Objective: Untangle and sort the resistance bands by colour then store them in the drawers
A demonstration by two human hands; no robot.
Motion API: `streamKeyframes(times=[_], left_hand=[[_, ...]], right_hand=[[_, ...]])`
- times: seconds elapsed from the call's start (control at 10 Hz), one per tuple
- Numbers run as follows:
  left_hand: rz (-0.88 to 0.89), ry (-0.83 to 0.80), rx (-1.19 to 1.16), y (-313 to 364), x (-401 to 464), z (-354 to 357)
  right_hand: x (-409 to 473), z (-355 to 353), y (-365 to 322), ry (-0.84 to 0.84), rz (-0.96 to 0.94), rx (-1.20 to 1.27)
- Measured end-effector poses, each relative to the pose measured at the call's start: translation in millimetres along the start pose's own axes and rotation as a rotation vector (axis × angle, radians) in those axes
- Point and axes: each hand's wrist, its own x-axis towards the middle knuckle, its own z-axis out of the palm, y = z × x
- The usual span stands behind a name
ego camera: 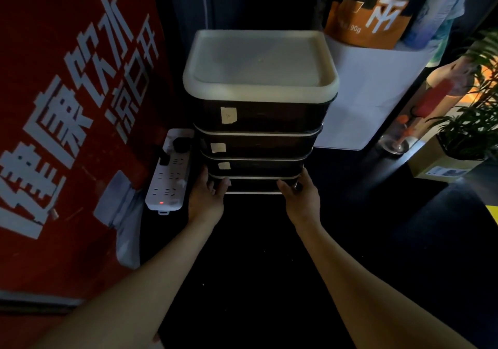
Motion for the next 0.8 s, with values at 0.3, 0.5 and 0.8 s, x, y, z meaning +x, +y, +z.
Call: streamKeyframes(times=[0.3, 0.5, 0.8], left_hand=[[0.002, 0.004, 0.005, -2, 11, 1], [0.006, -0.052, 0.111, 1, 2, -6], [0.094, -0.061, 0.187, 81, -42, -20]], right_hand=[[12, 2, 4, -0.024, 0.009, -0.019], [11, 2, 6, -0.090, 0.126, -0.102], [-23, -40, -80, -0.088, 0.008, -0.267]])
